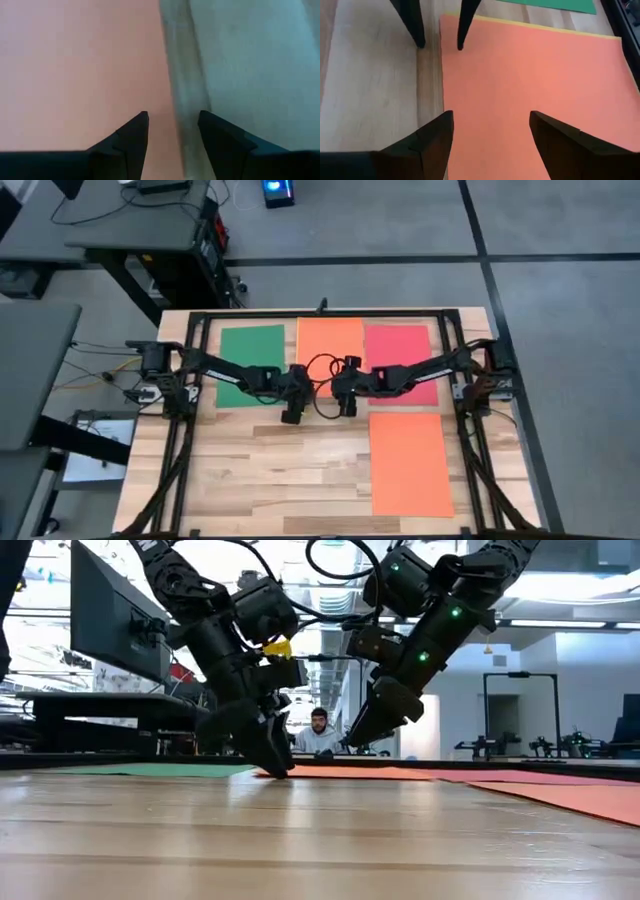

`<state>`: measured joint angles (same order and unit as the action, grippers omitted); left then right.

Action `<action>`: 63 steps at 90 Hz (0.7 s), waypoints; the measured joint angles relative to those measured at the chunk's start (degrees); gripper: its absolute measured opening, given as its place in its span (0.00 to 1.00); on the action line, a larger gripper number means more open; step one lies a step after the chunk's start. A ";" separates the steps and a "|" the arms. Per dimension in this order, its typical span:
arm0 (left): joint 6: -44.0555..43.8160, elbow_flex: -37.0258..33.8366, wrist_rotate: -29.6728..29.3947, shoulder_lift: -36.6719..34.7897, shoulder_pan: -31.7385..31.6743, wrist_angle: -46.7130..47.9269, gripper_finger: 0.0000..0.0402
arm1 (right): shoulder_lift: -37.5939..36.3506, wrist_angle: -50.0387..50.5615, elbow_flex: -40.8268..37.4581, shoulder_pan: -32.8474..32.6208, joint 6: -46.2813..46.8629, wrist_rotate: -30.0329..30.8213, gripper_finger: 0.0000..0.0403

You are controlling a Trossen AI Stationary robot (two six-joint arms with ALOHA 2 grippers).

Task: Organize paper
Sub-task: Put the orange paper on the bottom left of the table

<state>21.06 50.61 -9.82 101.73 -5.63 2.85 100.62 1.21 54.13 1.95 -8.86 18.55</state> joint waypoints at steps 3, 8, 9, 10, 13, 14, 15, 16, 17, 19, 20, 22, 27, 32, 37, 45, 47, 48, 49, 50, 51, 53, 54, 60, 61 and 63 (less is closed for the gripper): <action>0.14 0.00 -0.64 0.00 -0.02 -0.06 0.40 | 0.00 0.00 0.00 -0.06 0.30 -0.01 0.62; 0.30 -0.04 -0.96 0.00 -0.04 -0.37 0.40 | 0.00 0.02 -0.01 -0.06 0.71 -0.02 0.62; 0.33 -0.04 -0.98 0.00 -0.04 -0.46 0.40 | 0.00 0.02 -0.02 -0.06 0.72 -0.02 0.62; 0.35 -0.04 -1.01 0.00 -0.04 -0.54 0.40 | 0.00 0.02 0.00 -0.06 0.73 -0.02 0.62; 0.48 -0.04 -1.05 0.00 -0.07 -0.74 0.40 | 0.00 0.02 0.00 -0.06 0.75 -0.02 0.62; 0.59 -0.04 -1.07 0.00 -0.07 -0.82 0.40 | 0.00 0.02 0.00 -0.06 0.77 -0.02 0.62; 0.68 -0.05 -1.09 0.00 -0.07 -0.87 0.40 | 0.00 0.02 0.00 -0.06 0.80 -0.02 0.62; 0.77 -0.06 -1.11 0.00 -0.07 -0.90 0.40 | 0.00 0.02 -0.01 -0.07 0.85 -0.02 0.62; 0.85 -0.07 -1.15 0.01 -0.07 -0.92 0.40 | 0.00 0.02 -0.02 -0.09 0.89 -0.02 0.62; 1.03 -0.07 -1.24 0.00 -0.07 -0.94 0.40 | 0.00 0.03 -0.01 -0.10 0.89 -0.02 0.62; 1.08 -0.07 -1.32 0.01 -0.07 -0.96 0.40 | 0.00 0.04 -0.02 -0.11 0.89 -0.02 0.62; 1.18 -0.07 -1.49 0.01 -0.07 -1.01 0.40 | 0.00 0.04 -0.02 -0.12 0.89 -0.02 0.62; 1.22 -0.09 -2.30 -0.03 -0.07 -1.08 0.40 | 0.00 0.03 -0.02 -0.17 0.89 -0.02 0.62; 1.26 -0.11 -3.41 -0.26 -0.08 -0.96 0.40 | 0.00 0.04 -0.02 -0.31 0.89 -0.02 0.62; 1.29 -0.15 -4.04 -0.54 -0.21 -0.85 0.40 | 0.00 0.04 -0.02 -0.42 0.89 -0.02 0.62; 1.40 -0.20 -5.23 -0.93 -0.18 -0.78 0.40 | 0.00 0.04 -0.02 -0.49 1.17 -0.04 0.62; 1.40 -0.20 -5.31 -0.94 -0.20 -0.90 0.40 | 0.00 0.02 -0.02 -0.50 1.33 -0.07 0.62; 1.40 -0.20 -5.38 -0.94 -0.20 -0.91 0.40 | 0.00 0.02 -0.02 -0.50 1.33 -0.08 0.62; 1.40 -0.20 -5.45 -0.94 -0.20 -0.91 0.40 | 0.00 0.02 -0.02 -0.50 1.33 -0.09 0.62; 1.40 -0.20 -5.53 -0.94 -0.20 -0.90 0.40 | 0.00 0.02 -0.02 -0.50 1.33 -0.11 0.62; 1.40 -0.20 -5.67 -0.94 -0.20 -0.90 0.40 | 0.00 0.03 -0.02 -0.50 1.33 -0.11 0.62; 1.40 -0.20 -5.92 -0.94 -0.22 -0.88 0.40 | 0.00 0.04 -0.02 -0.51 1.33 -0.11 0.62; 1.40 -0.20 -6.07 -0.94 -0.21 -0.87 0.40 | 0.00 0.04 -0.02 -0.54 1.33 -0.11 0.62; 1.40 -0.20 -6.53 -0.94 -0.22 -1.00 0.40 | 0.00 0.04 -0.02 -0.72 1.35 -0.09 0.62; 1.40 -0.20 -6.56 -0.94 -0.22 -1.03 0.40 | 0.00 0.04 -0.02 -0.73 1.35 -0.09 0.62; 1.41 -0.20 -6.69 -0.94 -0.21 -1.06 0.40 | 0.00 0.04 -0.02 -0.74 1.35 -0.09 0.62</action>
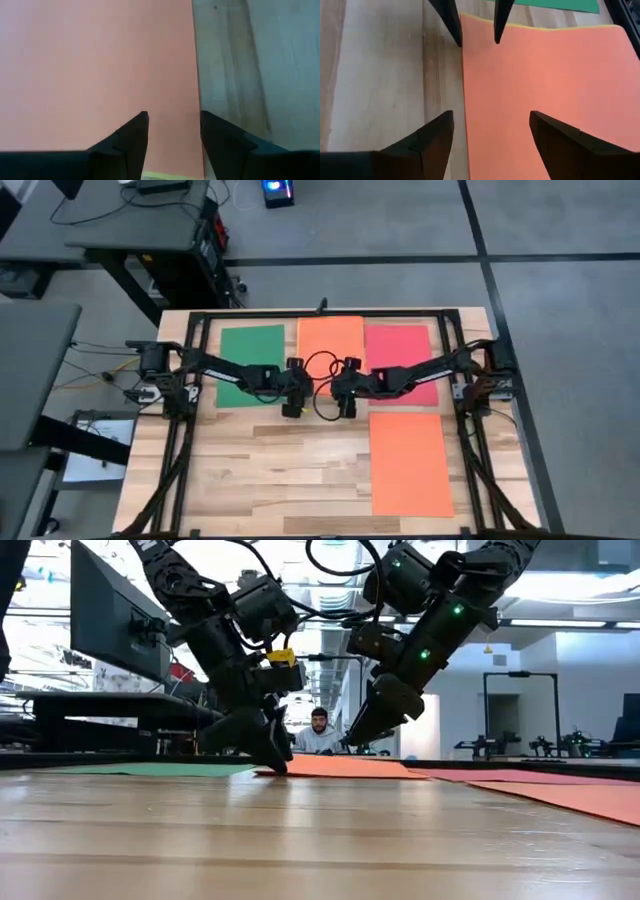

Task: Organize paper
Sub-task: Put the orange paper on the bottom left of the table

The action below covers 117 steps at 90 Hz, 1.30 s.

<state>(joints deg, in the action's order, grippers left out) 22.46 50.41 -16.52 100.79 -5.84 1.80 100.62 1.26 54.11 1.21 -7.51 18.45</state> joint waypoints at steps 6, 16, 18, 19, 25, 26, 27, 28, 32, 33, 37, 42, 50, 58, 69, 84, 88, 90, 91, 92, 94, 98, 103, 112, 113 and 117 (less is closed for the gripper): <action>0.37 0.00 -0.63 0.00 0.02 -0.06 0.40 | 0.00 0.00 0.00 -0.19 0.02 -0.02 0.62; 0.69 0.00 -1.24 0.00 0.02 -0.28 0.40 | 0.00 0.00 0.00 -0.47 0.00 -0.02 0.62; 0.69 0.00 -1.24 0.00 0.02 -0.28 0.40 | 0.00 0.00 0.00 -0.47 0.02 -0.03 0.62; 0.69 0.00 -1.24 0.00 0.02 -0.28 0.40 | 0.00 0.00 0.00 -0.47 0.02 -0.02 0.62; 0.69 0.00 -1.22 0.00 0.02 -0.38 0.40 | 0.00 -0.01 0.00 -0.47 0.02 -0.02 0.62; 0.69 0.00 -1.21 0.00 0.03 -0.46 0.40 | 0.00 -0.02 0.00 -0.47 0.02 -0.02 0.62; 0.69 0.00 -1.19 0.00 0.04 -0.55 0.40 | 0.00 0.00 0.02 -0.47 0.02 -0.02 0.62; 0.69 0.00 -1.18 -0.02 0.05 -0.65 0.40 | 0.00 0.00 0.01 -0.47 0.02 -0.02 0.62; 0.69 0.00 -1.15 -0.17 0.06 -0.96 0.40 | 0.00 0.00 0.00 -0.47 0.02 -0.03 0.62; 0.69 0.00 -1.11 -0.25 0.06 -0.96 0.40 | 0.00 0.00 0.00 -0.47 0.02 -0.07 0.62; 0.70 0.00 -1.09 -0.45 0.06 -1.27 0.40 | 0.00 0.00 0.01 -0.47 0.03 -0.41 0.62; 0.84 0.07 -1.07 -0.70 0.06 -1.86 0.40 | 0.00 -0.01 0.00 -0.77 0.04 -0.48 0.62; 0.89 0.07 -0.99 -1.72 0.06 -1.77 0.40 | 0.00 -0.01 0.00 -1.47 0.04 -0.56 0.62; 0.89 0.07 -0.96 -3.14 0.06 -1.80 0.40 | 0.00 -0.03 0.00 -2.10 0.04 -0.57 0.62; 0.89 0.07 -0.88 -4.47 0.03 -1.84 0.40 | 0.00 -0.43 0.00 -2.42 0.07 -0.76 0.62; 1.27 0.09 -1.68 -4.52 -0.01 -2.81 0.40 | 0.00 -1.24 0.00 -1.86 2.67 -0.67 0.62; 1.52 0.09 -1.90 -4.52 -0.01 -2.85 0.40 | 0.00 -1.37 0.00 -1.56 3.26 -0.62 0.62; 1.52 0.09 -2.01 -4.52 0.00 -2.83 0.40 | 0.00 -1.35 0.00 -1.39 3.45 -0.61 0.62; 1.53 0.09 -2.05 -4.52 0.02 -2.81 0.40 | 0.00 -1.32 0.00 -1.34 3.52 -0.61 0.62; 1.54 0.09 -2.08 -4.52 0.02 -2.81 0.40 | 0.00 -1.32 0.00 -1.28 3.61 -0.57 0.62; 1.53 0.09 -2.15 -4.52 0.02 -2.83 0.40 | 0.00 -1.33 0.00 -1.13 3.82 -0.46 0.62; 1.50 0.09 -2.49 -4.52 0.00 -2.84 0.40 | 0.00 -1.33 0.00 -0.99 4.18 -0.42 0.62; 1.52 0.09 -3.12 -4.52 0.00 -2.84 0.40 | 0.02 -1.37 0.00 -0.76 4.50 -0.35 0.62; 1.51 0.09 -3.27 -4.52 0.00 -2.84 0.40 | 2.13 -4.54 0.04 -0.71 4.44 -0.37 0.62; 1.50 0.09 -3.29 -4.52 0.01 -2.86 0.40 | 2.46 -4.78 0.04 -0.71 4.35 -0.37 0.62; 1.48 0.09 -3.29 -4.52 0.00 -2.80 0.40 | 4.37 -6.53 0.00 -0.79 3.43 -0.36 0.62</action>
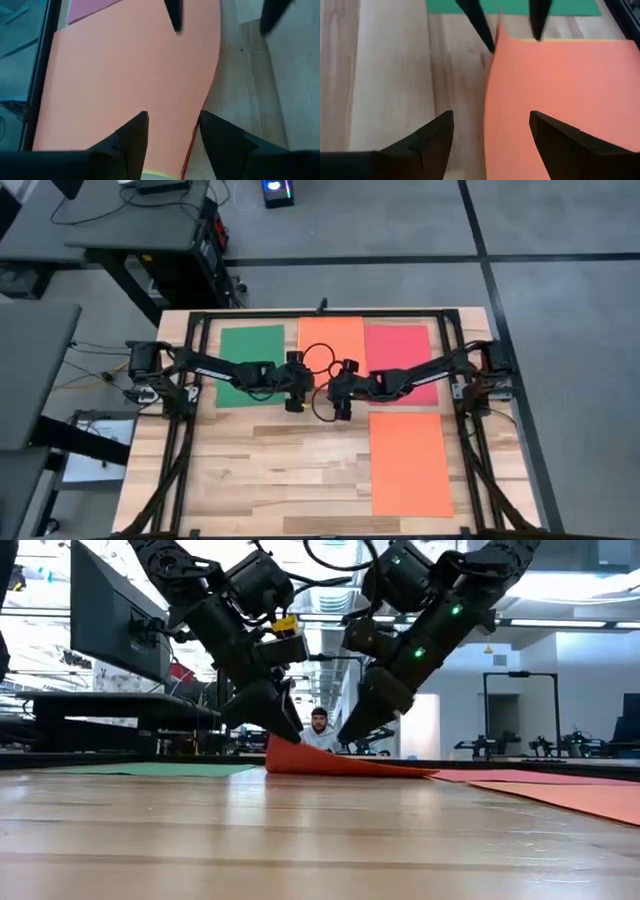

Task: Organize paper
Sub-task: Put the orange paper on the bottom left of the table

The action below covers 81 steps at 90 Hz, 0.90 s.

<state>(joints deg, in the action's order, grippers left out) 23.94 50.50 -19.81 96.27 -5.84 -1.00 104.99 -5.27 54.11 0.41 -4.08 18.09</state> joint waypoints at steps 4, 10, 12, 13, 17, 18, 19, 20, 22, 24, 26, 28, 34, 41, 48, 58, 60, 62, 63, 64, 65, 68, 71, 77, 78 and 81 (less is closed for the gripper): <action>0.00 0.00 0.00 0.00 -0.01 -0.06 0.40 | 2.15 -2.43 0.16 -0.16 -0.98 0.01 0.62; -0.02 0.00 -0.02 0.00 -0.01 0.26 0.40 | 4.76 -2.46 0.46 -0.37 -1.76 0.00 0.62; -0.04 0.00 -0.02 0.00 -0.01 0.20 0.40 | 5.56 -2.56 0.93 -0.34 -1.75 0.15 0.62; -0.04 0.00 -0.04 0.00 -0.01 0.16 0.40 | 5.86 -2.69 1.21 -0.34 -1.83 0.31 0.62; -0.08 0.00 -0.05 0.00 -0.01 0.28 0.40 | 6.54 -3.11 1.95 -0.23 -1.88 0.31 0.62; -0.07 0.00 -0.05 0.00 -0.01 0.36 0.40 | 6.71 -3.04 2.11 -0.20 -1.88 0.32 0.62; -0.08 0.00 -0.06 0.00 -0.01 0.37 0.40 | 6.85 -2.89 2.23 -0.13 -1.87 0.32 0.62; -0.09 0.00 -0.07 0.00 -0.01 0.34 0.40 | 7.00 -2.79 2.33 -0.07 -1.82 0.32 0.62; -0.11 0.00 -0.08 0.00 -0.01 0.22 0.40 | 7.28 -2.50 2.58 0.00 -1.70 0.31 0.62; -0.15 0.00 -0.11 0.00 -0.01 0.22 0.40 | 7.50 -2.05 2.98 0.01 -1.77 0.40 0.62; -0.19 0.00 -0.11 0.00 -0.01 0.36 0.40 | 7.59 -2.02 3.19 0.04 -1.79 0.67 0.62; -0.19 0.00 -0.16 0.00 -0.01 0.40 0.40 | 7.68 -1.93 3.32 0.04 -1.75 0.89 0.62; -0.30 0.00 -0.20 0.00 -0.05 0.37 0.40 | 7.68 -1.05 3.86 0.10 -1.83 1.51 0.61; -0.34 0.00 -0.20 0.00 -0.05 0.68 0.40 | 7.75 -0.49 4.28 0.15 -1.90 2.64 0.59; -0.61 0.00 -0.19 0.00 -0.05 1.29 0.40 | 7.79 -0.11 4.46 0.35 -1.95 3.51 0.54; -1.03 0.00 -0.17 0.00 -0.05 2.28 0.40 | 7.81 0.53 4.46 0.49 -1.96 4.58 0.42; -1.21 0.00 -0.17 0.00 -0.05 2.42 0.40 | 7.81 0.58 4.46 0.52 -1.96 4.58 0.39; -1.35 0.00 -0.17 0.00 -0.05 2.53 0.40 | 7.81 0.62 4.46 0.55 -1.96 4.58 0.36; -1.42 0.00 -0.17 0.00 -0.05 2.59 0.40 | 7.81 0.64 4.46 0.57 -1.96 4.59 0.34; -1.53 0.00 -0.17 0.00 -0.05 2.72 0.40 | 7.81 0.66 4.46 0.59 -1.96 4.60 0.32; -1.60 0.00 -0.17 -0.05 -0.05 2.91 0.40 | 7.81 0.67 4.46 0.60 -1.96 4.61 0.31; -1.84 0.00 -0.15 -0.42 -0.05 3.94 0.40 | 7.83 0.67 4.46 0.64 -1.96 4.61 0.26; -2.26 0.04 -0.13 -0.82 -0.03 5.16 0.40 | 7.83 0.70 4.45 0.72 -1.96 4.61 0.21; -4.05 1.36 -0.15 -2.64 0.06 10.55 0.40 | 7.83 0.72 4.44 0.98 -1.79 4.65 0.12; -4.36 1.70 -0.15 -3.03 0.06 11.77 0.40 | 7.84 0.74 4.44 1.03 -1.73 4.65 0.11; -5.72 2.92 -0.13 -4.35 0.13 15.59 0.40 | 7.85 0.77 4.44 1.22 -1.49 4.66 0.07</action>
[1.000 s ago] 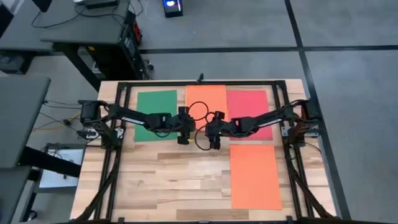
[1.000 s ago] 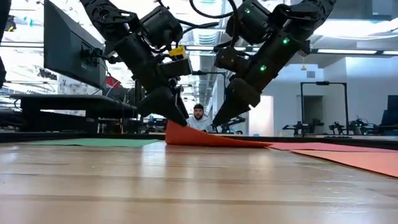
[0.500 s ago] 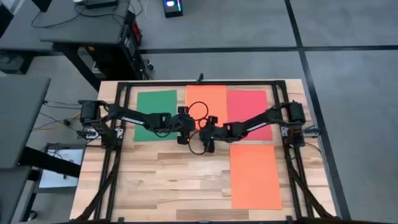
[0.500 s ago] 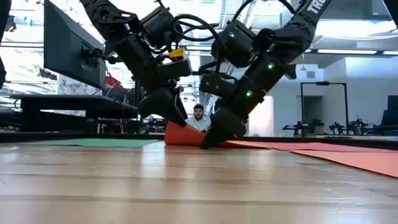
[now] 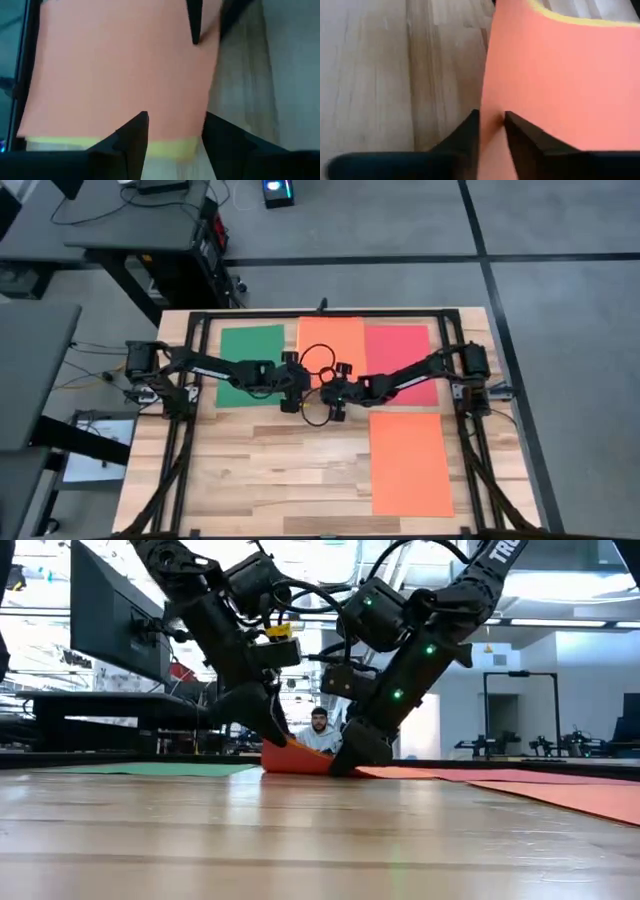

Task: Organize paper
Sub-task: Put the orange paper on the bottom left of the table

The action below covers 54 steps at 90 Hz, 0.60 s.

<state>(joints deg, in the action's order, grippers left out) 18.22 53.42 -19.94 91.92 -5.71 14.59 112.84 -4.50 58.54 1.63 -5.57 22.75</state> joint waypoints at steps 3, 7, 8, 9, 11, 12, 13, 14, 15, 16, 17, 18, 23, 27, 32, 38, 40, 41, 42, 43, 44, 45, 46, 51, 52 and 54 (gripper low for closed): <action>-1.86 1.35 -0.04 -1.55 0.14 3.73 0.40 | 0.00 -0.01 0.00 0.13 0.35 -0.01 0.03; -4.93 3.12 -0.04 -4.13 0.33 8.99 0.40 | 0.00 -0.03 0.00 0.38 0.49 -0.04 0.02; -5.76 3.53 -0.04 -4.74 0.39 10.38 0.40 | 0.00 -0.04 0.00 0.42 0.53 -0.06 0.01; -6.69 3.93 -0.04 -5.33 0.46 11.68 0.40 | 0.00 -0.04 0.00 0.45 0.59 -0.09 0.02; -8.44 4.64 -0.07 -6.76 0.61 14.25 0.40 | 0.00 -0.04 0.00 0.45 0.75 -0.11 0.02; -9.38 4.88 -0.08 -7.59 0.72 15.36 0.40 | 0.00 -0.04 0.00 0.46 0.92 -0.11 0.02; -10.32 5.06 -0.09 -8.38 0.83 16.46 0.40 | 0.00 -0.04 0.00 0.49 1.00 -0.10 0.02; -11.27 5.16 -0.09 -9.09 0.92 17.52 0.40 | 0.00 -0.04 0.00 0.52 1.04 -0.10 0.02; -12.28 5.20 -0.08 -9.80 1.08 18.48 0.40 | 0.00 -0.04 0.00 0.55 1.05 -0.11 0.02; -13.31 5.22 -0.07 -10.53 1.26 19.36 0.40 | 0.00 -0.04 0.00 0.58 1.06 -0.12 0.02; -14.47 5.20 -0.06 -11.19 1.41 20.22 0.40 | 0.00 -0.04 0.00 0.62 1.06 -0.14 0.03; -15.62 5.13 -0.05 -11.92 1.58 21.00 0.40 | 0.00 -0.05 0.00 0.63 1.07 -0.17 0.03; -20.94 3.51 0.30 -15.43 2.67 23.60 0.40 | 0.00 -0.12 0.00 0.66 1.08 -0.27 0.02; -23.66 1.19 1.36 -17.86 3.63 24.65 0.40 | 0.00 -0.12 0.00 0.67 1.08 -0.27 0.01; -25.39 -1.97 3.26 -19.88 4.83 25.42 0.40 | 0.00 -0.12 0.00 0.66 1.16 -0.29 0.00; -25.45 -2.91 5.06 -21.12 5.62 23.50 0.40 | 0.00 -0.19 0.00 0.65 1.49 -0.29 0.00; -25.45 -2.48 5.35 -21.35 5.77 21.47 0.40 | 0.00 -0.21 0.00 0.65 1.75 -0.29 0.00; -25.41 -1.95 5.86 -21.44 5.79 20.16 0.40 | 0.00 -0.21 0.00 0.67 1.92 -0.29 0.00; -25.31 -1.44 6.39 -21.53 5.84 18.70 0.40 | 0.00 -0.21 0.00 0.67 2.07 -0.29 0.00; -25.08 -0.99 6.95 -21.58 5.91 16.98 0.40 | 0.00 -0.21 0.00 0.67 2.22 -0.29 0.00; -24.76 -0.51 7.70 -21.59 6.04 15.20 0.40 | 0.00 -0.21 0.00 0.67 2.39 -0.29 0.00; -24.42 -0.03 8.49 -21.57 6.22 13.51 0.40 | 0.00 -0.21 0.00 0.67 2.49 -0.29 0.00; -24.05 0.44 9.28 -21.45 6.46 12.17 0.40 | 0.00 -0.22 0.00 0.67 2.52 -0.29 0.00; -22.21 2.11 12.33 -19.52 8.30 8.42 0.40 | 0.00 -0.21 0.00 0.67 2.57 -0.31 0.00; -22.16 2.37 12.63 -19.10 8.77 8.62 0.40 | 0.00 -0.23 0.00 0.69 2.57 -0.31 0.00; -22.20 2.71 12.85 -18.23 9.86 9.40 0.40 | 0.00 -0.28 0.00 0.71 2.59 -0.31 0.00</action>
<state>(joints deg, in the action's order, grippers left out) -3.97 56.12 -7.10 73.69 4.14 23.98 112.84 -4.78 58.54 2.35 -2.98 22.44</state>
